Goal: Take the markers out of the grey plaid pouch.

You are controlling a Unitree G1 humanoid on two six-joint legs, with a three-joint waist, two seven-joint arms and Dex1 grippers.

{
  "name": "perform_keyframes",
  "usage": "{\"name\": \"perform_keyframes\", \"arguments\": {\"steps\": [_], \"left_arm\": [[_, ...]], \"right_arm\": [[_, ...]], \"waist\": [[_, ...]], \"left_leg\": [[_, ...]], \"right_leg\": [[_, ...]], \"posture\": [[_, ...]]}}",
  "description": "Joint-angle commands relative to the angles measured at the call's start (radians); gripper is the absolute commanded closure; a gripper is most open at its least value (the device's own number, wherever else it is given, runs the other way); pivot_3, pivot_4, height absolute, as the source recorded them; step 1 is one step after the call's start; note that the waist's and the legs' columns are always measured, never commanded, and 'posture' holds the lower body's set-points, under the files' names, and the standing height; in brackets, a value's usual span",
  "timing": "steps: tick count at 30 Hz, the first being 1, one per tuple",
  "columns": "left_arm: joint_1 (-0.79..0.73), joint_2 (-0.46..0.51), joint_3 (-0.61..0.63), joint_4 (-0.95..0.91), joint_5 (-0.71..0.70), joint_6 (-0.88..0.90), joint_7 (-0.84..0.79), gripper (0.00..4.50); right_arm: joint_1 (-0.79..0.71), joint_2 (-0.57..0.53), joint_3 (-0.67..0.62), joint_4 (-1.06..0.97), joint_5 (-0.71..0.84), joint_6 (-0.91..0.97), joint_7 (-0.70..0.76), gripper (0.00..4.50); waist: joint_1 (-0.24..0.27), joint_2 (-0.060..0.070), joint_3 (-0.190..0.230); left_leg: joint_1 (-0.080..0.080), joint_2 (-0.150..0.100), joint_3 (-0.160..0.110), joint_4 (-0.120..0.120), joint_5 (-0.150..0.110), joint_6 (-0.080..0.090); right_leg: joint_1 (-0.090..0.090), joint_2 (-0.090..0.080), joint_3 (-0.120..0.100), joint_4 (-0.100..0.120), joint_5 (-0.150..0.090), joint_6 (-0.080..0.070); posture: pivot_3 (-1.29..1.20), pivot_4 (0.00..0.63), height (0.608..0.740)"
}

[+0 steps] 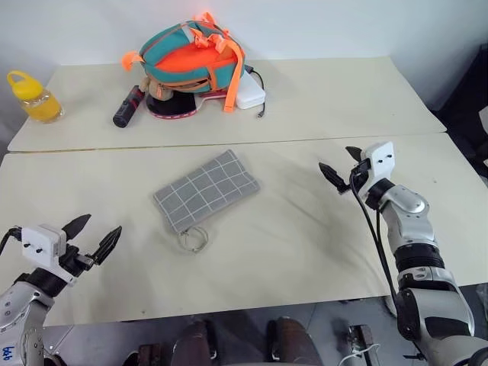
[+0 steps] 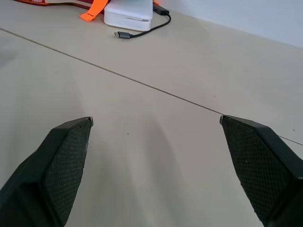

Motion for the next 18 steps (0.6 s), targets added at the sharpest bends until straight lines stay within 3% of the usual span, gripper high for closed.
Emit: {"name": "perform_keyframes", "arguments": {"steps": [1, 9, 12, 18], "left_arm": [[0.007, -0.006, 0.004, -0.038, 0.027, -0.039, 0.02, 0.56], [0.019, -0.013, -0.026, -0.079, 0.03, -0.025, 0.022, 0.56], [0.008, -0.01, -0.031, -0.068, 0.043, -0.043, 0.02, 0.53], [-0.04, -0.002, -0.064, -0.038, 0.079, -0.091, 0.012, 0.53]], "right_arm": [[-0.009, -0.008, -0.005, -0.002, 0.0, -0.027, 0.008, 0.0], [-0.021, 0.006, -0.002, -0.023, 0.007, -0.011, 0.03, 0.0], [-0.019, 0.024, 0.002, -0.052, 0.024, 0.017, 0.048, 0.55], [-0.032, 0.135, 0.045, -0.173, 0.04, 0.07, 0.033, 2.68]], "waist": [[0.0, 0.0, 0.0], [-0.001, 0.0, 0.0], [-0.002, 0.0, 0.0], [-0.002, 0.0, 0.0]], "left_leg": [[0.0, 0.0, 0.0, 0.0, 0.0, 0.0], [0.0, 0.0, 0.0, 0.0, 0.0, 0.0], [0.0, 0.0, 0.0, 0.0, 0.0, 0.0], [0.0, 0.0, 0.0, 0.0, 0.0, 0.0]], "right_leg": [[0.0, 0.0, 0.0, 0.0, 0.0, 0.0], [0.0, 0.0, 0.0, 0.0, 0.0, 0.0], [0.0, 0.0, 0.0, 0.0, 0.0, 0.0], [-0.001, 0.0, 0.0, 0.001, 0.0, 0.0]], "posture": [[0.0, 0.15, 0.74], [0.0, 0.15, 0.74], [0.0, 0.15, 0.74], [0.0, 0.15, 0.74]]}}
